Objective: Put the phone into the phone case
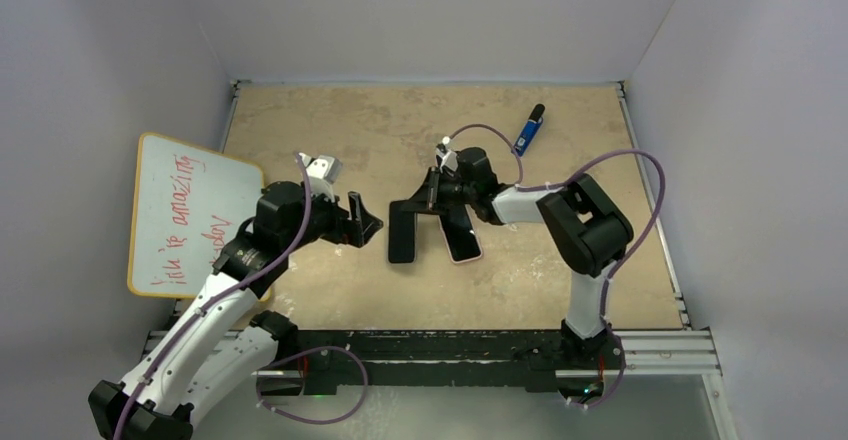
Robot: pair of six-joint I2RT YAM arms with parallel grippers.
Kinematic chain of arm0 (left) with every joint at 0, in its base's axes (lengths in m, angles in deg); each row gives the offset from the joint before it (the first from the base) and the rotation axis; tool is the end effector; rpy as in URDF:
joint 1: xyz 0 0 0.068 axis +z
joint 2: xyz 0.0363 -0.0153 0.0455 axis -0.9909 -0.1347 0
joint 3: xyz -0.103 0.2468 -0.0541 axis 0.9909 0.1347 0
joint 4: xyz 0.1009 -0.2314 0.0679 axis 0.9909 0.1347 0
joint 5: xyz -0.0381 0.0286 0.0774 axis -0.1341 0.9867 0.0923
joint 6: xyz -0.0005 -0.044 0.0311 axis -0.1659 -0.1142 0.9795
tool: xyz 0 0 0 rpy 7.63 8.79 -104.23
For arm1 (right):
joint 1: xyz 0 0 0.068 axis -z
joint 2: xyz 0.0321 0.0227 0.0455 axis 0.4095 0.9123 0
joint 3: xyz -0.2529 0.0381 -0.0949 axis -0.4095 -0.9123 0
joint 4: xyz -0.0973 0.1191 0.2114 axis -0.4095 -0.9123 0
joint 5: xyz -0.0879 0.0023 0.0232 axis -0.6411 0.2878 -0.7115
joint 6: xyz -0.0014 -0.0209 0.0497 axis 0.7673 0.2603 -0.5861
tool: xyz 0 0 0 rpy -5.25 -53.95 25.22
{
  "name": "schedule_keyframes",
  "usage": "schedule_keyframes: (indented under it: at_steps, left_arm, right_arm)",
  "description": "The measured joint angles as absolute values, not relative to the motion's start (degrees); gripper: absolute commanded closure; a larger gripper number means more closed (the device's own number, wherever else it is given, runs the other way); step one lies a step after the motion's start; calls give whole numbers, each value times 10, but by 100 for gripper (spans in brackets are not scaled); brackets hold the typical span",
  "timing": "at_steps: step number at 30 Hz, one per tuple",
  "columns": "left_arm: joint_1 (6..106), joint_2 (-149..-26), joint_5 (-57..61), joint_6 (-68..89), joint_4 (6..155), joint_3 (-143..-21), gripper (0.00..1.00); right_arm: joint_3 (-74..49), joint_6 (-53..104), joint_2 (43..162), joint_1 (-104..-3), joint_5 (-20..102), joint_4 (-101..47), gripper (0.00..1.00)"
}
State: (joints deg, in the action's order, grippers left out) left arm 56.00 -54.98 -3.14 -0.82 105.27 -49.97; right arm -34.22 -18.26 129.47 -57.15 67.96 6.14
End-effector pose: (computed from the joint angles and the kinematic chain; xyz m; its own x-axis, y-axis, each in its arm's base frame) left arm 0.1517 -0.0841 0.2937 -0.5975 -0.1271 -0.7917 0.4196 0.7918 -0.4438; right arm 0.3166 0.2294 0.1607 -0.8879 0.1839 -0.4217 -0.3182 0.4165 0.8516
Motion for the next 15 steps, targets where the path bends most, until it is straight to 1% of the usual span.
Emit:
schedule_keyframes:
  at_steps: [5, 8, 10, 14, 15]
  left_arm:
    - [560, -543, -18, -4, 1068, -500, 7]
    - [560, -528, -10, 1, 1076, -500, 7]
    - [560, -519, -6, 2, 1078, -500, 7]
    - [560, -513, -5, 2, 1077, -500, 7]
    - [560, -514, -5, 2, 1078, -500, 7]
  right_arm:
    - [-268, -168, 1362, -571, 693, 48, 95]
    - [-229, -162, 1397, -571, 705, 24, 90]
    - [-204, -158, 1415, -571, 713, 0, 81]
    - [-153, -120, 1429, -571, 706, -76, 56]
    - [-142, -109, 1430, -571, 700, -95, 50]
